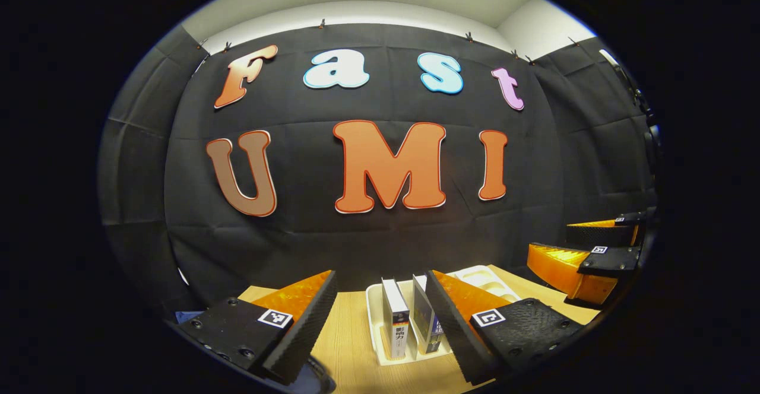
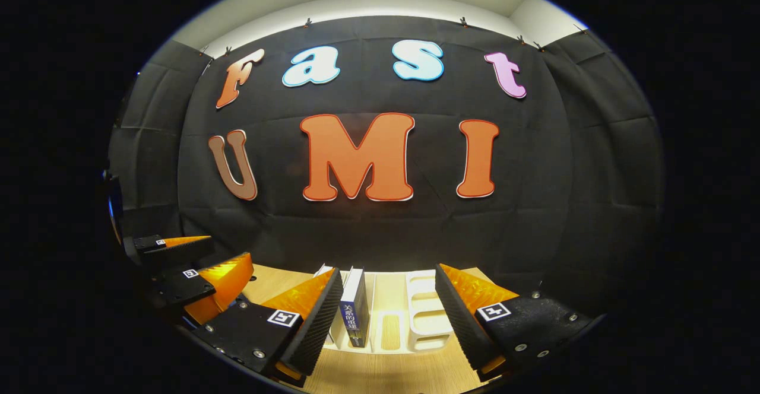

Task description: Open the schoolbag, grab two books from the bookshelf and put them into the schoolbag.

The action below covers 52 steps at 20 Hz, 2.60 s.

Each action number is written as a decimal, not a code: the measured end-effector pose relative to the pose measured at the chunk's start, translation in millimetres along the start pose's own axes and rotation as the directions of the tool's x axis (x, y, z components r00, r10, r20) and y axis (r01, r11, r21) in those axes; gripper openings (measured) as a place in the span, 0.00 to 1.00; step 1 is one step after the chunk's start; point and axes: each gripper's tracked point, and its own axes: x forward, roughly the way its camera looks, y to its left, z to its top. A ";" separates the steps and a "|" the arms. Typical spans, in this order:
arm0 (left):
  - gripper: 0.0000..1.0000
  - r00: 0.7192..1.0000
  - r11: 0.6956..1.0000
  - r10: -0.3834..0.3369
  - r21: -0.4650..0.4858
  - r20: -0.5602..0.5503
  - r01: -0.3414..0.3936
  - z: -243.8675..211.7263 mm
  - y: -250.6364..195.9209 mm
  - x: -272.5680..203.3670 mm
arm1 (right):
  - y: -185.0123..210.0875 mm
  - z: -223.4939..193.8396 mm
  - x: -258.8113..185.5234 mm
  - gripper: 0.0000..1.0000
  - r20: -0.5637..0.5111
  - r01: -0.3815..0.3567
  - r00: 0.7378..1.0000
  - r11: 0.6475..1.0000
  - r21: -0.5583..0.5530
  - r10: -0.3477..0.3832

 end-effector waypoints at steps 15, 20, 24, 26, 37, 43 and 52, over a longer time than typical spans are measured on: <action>0.94 0.999 0.999 0.038 -0.005 0.002 -0.038 -4.8 20.3 -7.0 | 8.1 -4.5 5.7 0.93 -0.015 -0.013 1.000 1.000 0.003 0.013; 0.96 0.999 0.999 0.039 -0.005 -0.008 -0.039 -8.6 21.0 -5.4 | 5.5 -7.9 6.6 0.93 -0.017 -0.014 1.000 1.000 -0.011 0.013; 0.96 0.999 1.000 0.031 0.001 -0.025 -0.031 -17.5 22.6 -3.5 | 0.7 -11.7 8.6 0.93 -0.025 -0.009 1.000 1.000 -0.013 0.009; 0.94 0.999 1.000 0.027 0.017 -0.047 -0.027 -26.2 23.1 -5.8 | -2.4 -17.2 9.9 0.93 -0.036 -0.006 0.999 1.000 -0.016 0.006; 0.96 0.917 0.951 0.140 0.310 -0.372 -0.020 -190.1 77.1 -46.5 | -17.8 -58.5 21.7 0.93 -0.120 -0.022 0.992 1.000 0.003 0.023; 0.97 0.777 0.886 0.272 0.462 -0.567 0.027 -288.7 112.0 -100.0 | -37.3 -82.4 30.1 0.93 -0.167 -0.002 0.986 1.000 0.004 0.003; 0.97 0.653 0.791 0.400 0.602 -0.643 0.109 -355.9 135.0 -140.3 | -54.4 -101.2 33.9 0.93 -0.222 0.027 0.975 1.000 -0.002 -0.027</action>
